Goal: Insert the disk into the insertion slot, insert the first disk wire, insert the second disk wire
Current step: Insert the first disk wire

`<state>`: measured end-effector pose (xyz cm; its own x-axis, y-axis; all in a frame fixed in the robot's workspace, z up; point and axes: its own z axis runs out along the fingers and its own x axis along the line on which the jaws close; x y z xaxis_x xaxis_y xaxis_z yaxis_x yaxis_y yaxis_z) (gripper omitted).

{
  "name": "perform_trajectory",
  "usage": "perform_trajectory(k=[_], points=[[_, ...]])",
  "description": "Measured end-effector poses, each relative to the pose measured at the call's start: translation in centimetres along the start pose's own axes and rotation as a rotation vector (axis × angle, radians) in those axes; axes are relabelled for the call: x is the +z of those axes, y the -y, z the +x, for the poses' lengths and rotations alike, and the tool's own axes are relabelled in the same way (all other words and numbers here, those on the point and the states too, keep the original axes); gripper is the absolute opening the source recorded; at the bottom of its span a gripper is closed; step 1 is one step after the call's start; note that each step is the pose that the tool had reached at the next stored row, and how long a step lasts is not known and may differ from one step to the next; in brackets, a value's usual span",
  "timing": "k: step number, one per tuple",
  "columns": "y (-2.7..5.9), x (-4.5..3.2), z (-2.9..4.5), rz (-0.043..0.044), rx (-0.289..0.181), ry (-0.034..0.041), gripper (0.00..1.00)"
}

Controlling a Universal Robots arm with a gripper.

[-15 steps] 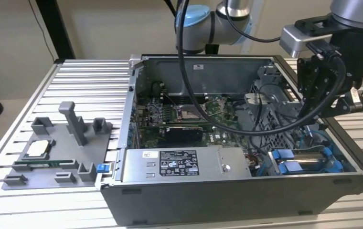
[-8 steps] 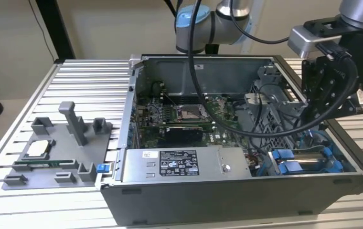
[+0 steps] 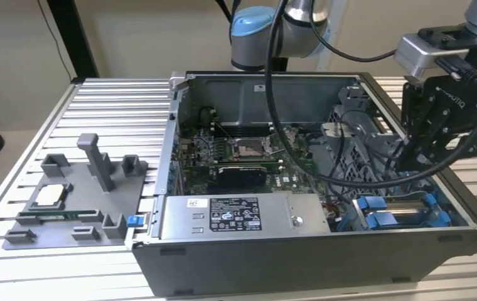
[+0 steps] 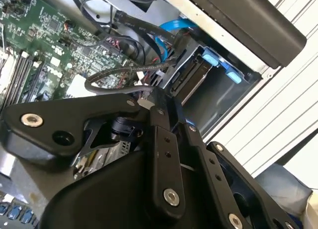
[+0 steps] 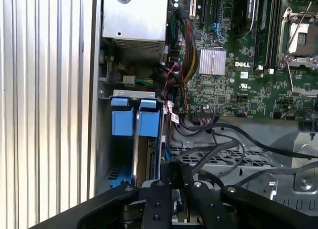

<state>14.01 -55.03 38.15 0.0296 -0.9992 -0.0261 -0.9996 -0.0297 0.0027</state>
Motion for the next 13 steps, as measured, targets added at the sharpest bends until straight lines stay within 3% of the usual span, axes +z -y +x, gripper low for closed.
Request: perform_trajectory(k=[7, 13], points=[[1.33, 0.82, 0.68, -0.0188, 0.001, 0.0005, 0.0], [1.97, 1.53, 1.6, -0.0321, 0.001, 0.001, 0.0]])
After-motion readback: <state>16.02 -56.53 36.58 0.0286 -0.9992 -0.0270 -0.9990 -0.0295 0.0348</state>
